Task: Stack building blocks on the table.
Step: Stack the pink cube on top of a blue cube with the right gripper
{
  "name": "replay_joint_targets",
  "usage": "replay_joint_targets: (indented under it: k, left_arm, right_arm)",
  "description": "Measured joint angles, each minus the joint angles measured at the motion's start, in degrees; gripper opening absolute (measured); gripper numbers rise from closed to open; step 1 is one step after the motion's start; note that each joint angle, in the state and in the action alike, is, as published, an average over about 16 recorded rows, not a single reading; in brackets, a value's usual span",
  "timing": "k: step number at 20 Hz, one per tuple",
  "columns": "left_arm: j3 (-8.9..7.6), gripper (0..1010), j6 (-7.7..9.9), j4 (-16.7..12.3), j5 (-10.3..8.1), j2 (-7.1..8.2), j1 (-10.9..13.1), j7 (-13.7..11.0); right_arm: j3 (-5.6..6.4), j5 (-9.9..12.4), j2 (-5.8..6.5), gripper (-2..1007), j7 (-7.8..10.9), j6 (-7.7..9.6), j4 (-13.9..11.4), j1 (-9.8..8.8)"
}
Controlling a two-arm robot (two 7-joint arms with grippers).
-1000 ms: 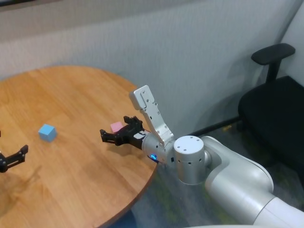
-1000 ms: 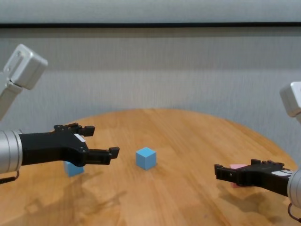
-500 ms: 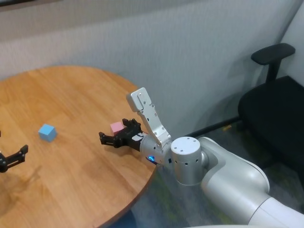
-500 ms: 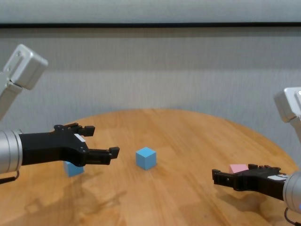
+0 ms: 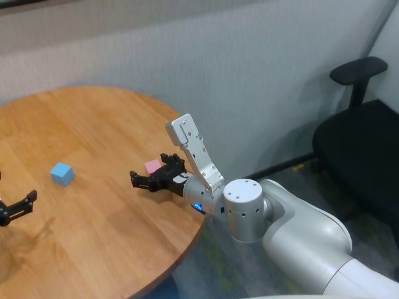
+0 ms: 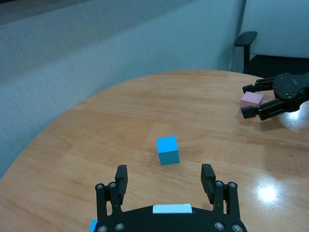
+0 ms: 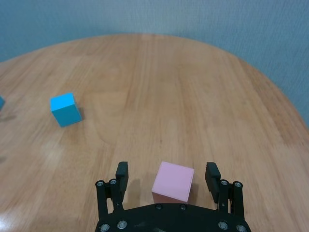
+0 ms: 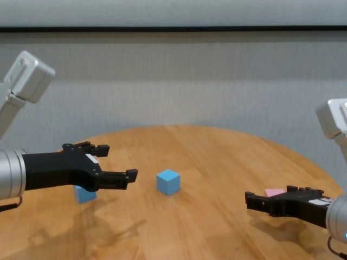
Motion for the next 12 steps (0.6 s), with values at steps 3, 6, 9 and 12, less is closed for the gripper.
replay_joint_targets:
  k: [3,6,9,12]
  left_arm:
    - [0.00,1000,0.00,0.00,0.00,0.00,0.00,0.00]
    - [0.00,1000,0.00,0.00,0.00,0.00,0.00,0.00]
    - [0.00,1000,0.00,0.00,0.00,0.00,0.00,0.00]
    - [0.00,1000,0.00,0.00,0.00,0.00,0.00,0.00]
  right_arm:
    - [0.27,-0.27,-0.23,969,0.16,-0.06,0.26,0.04]
    - [0.55,-0.47,-0.48,928,0.30,-0.06,0.51,0.06]
    - [0.91,-0.65,-0.76,869,0.48,-0.04,0.75,0.04]
    - [1.26,-0.80,-1.01,791,0.67,0.09,0.93,0.01]
